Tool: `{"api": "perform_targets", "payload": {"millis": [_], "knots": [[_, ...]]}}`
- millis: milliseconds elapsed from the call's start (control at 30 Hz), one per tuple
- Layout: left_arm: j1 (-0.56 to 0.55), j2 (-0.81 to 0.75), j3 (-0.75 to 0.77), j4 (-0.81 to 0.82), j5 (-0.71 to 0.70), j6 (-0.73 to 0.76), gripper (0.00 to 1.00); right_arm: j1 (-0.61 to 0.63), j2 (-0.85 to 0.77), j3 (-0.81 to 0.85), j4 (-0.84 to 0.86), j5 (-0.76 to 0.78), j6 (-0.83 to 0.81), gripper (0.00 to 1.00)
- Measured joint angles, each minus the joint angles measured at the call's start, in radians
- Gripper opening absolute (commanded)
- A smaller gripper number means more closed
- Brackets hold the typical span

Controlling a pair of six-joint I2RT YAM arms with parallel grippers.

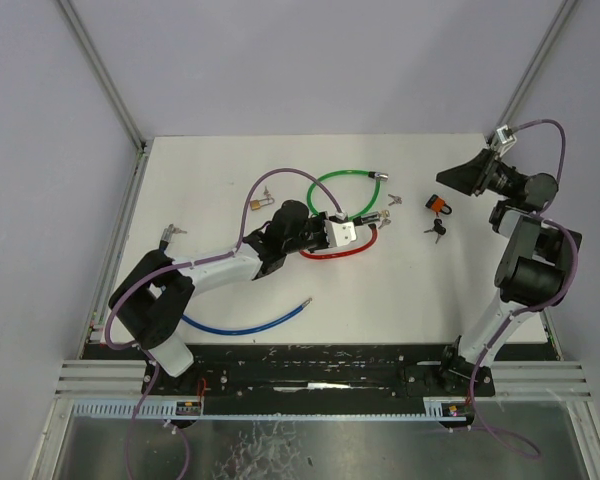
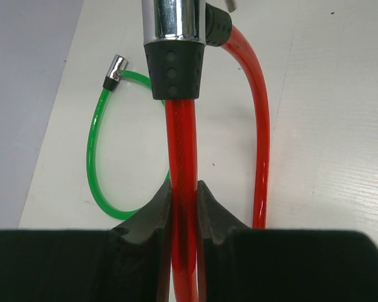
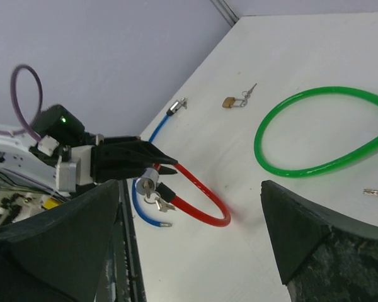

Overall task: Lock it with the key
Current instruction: Lock the lock.

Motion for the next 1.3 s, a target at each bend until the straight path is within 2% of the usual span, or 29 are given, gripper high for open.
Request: {"api": "perform_targets", "payload": {"millis": [133, 267, 467, 567, 700, 867, 967, 1067, 1133, 1300], "knots": [[0.0, 0.0, 0.0, -0.001, 0.0, 0.0, 0.0, 0.01, -0.056, -0.087, -0.001, 0.004, -0.116, 1.0], [0.0, 0.0, 0.0, -0.001, 0.0, 0.0, 0.0, 0.014, -0.11, -0.083, 0.004, -0.018, -0.203, 1.0], [0.0, 0.0, 0.0, -0.002, 0.003, 0.0, 0.0, 0.014, -0.086, -0.002, 0.003, -0.01, -0.174, 1.0], [0.0, 0.0, 0.0, -0.004, 0.003, 0.0, 0.0, 0.015, -0.101, -0.057, 0.0, 0.045, -0.161, 1.0], [0.0, 0.0, 0.0, -0.005, 0.003, 0.0, 0.0, 0.038, -0.232, -0.192, -0.046, 0.117, -0.224, 1.0], [0.0, 0.0, 0.0, -0.005, 0.004, 0.0, 0.0, 0.107, -0.555, -0.191, -0.637, 0.406, -0.815, 1.0], [0.0, 0.0, 0.0, -0.006, 0.006, 0.0, 0.0, 0.141, -0.658, -0.201, -0.742, 0.442, -1.088, 1.0], [0.0, 0.0, 0.0, -0.007, 0.007, 0.001, 0.0, 0.147, -0.69, -0.253, -0.779, 0.384, -1.35, 1.0], [0.0, 0.0, 0.0, -0.008, 0.007, 0.001, 0.0, 0.147, -0.691, -0.273, -0.898, 0.328, -1.587, 0.95], [0.0, -0.002, 0.0, -0.008, 0.007, 0.009, 0.0, 0.156, -0.628, -0.125, -1.642, 0.257, -2.6, 0.79]]}}
